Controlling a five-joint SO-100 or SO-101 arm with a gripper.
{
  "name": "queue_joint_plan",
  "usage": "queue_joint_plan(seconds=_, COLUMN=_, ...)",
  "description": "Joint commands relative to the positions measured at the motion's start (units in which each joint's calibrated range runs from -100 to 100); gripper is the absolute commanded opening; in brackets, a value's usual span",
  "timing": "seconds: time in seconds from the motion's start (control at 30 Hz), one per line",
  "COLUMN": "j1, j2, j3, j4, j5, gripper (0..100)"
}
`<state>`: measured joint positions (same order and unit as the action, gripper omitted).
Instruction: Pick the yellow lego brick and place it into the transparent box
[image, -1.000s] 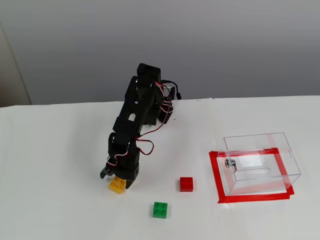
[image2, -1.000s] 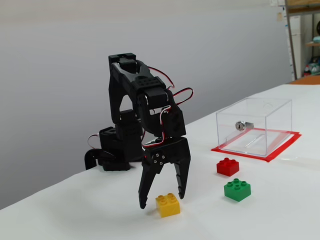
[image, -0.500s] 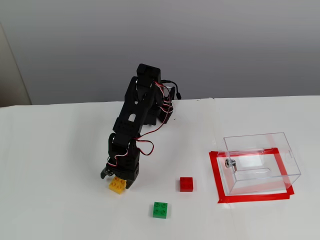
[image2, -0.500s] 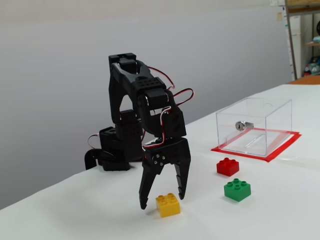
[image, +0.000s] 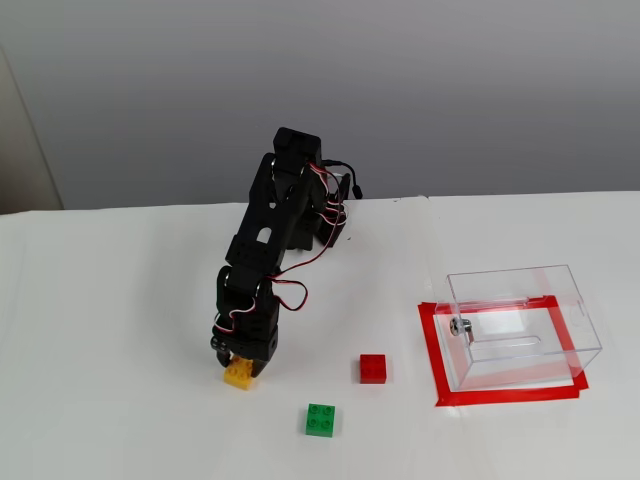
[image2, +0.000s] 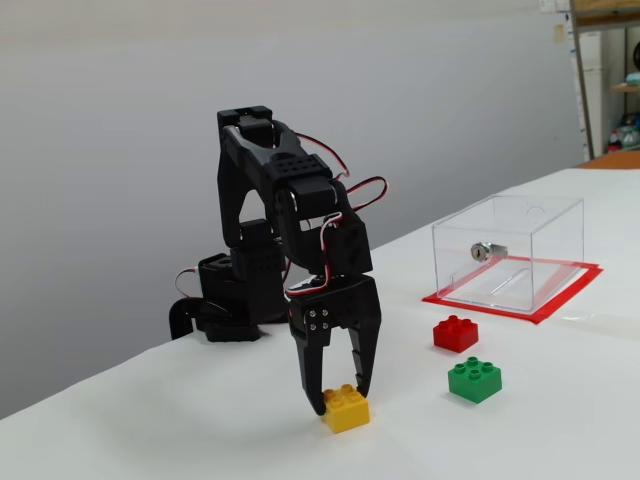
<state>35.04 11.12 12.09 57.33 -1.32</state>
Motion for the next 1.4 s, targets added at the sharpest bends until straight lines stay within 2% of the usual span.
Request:
queue_joint_plan(seconds=0.0, j1=-0.03, j2=-0.47, j3=-2.42, j4=-0.41, j5=0.22, gripper=16)
queue_joint_plan(seconds=1.07, j1=-1.07, j2=-5.48, j3=-2.33, j4=0.38, j5=0.28, gripper=16)
queue_joint_plan(seconds=1.37, j1=-5.8, j2=-14.81, j3=-1.78, j4=0.11, j5=0.17, gripper=16)
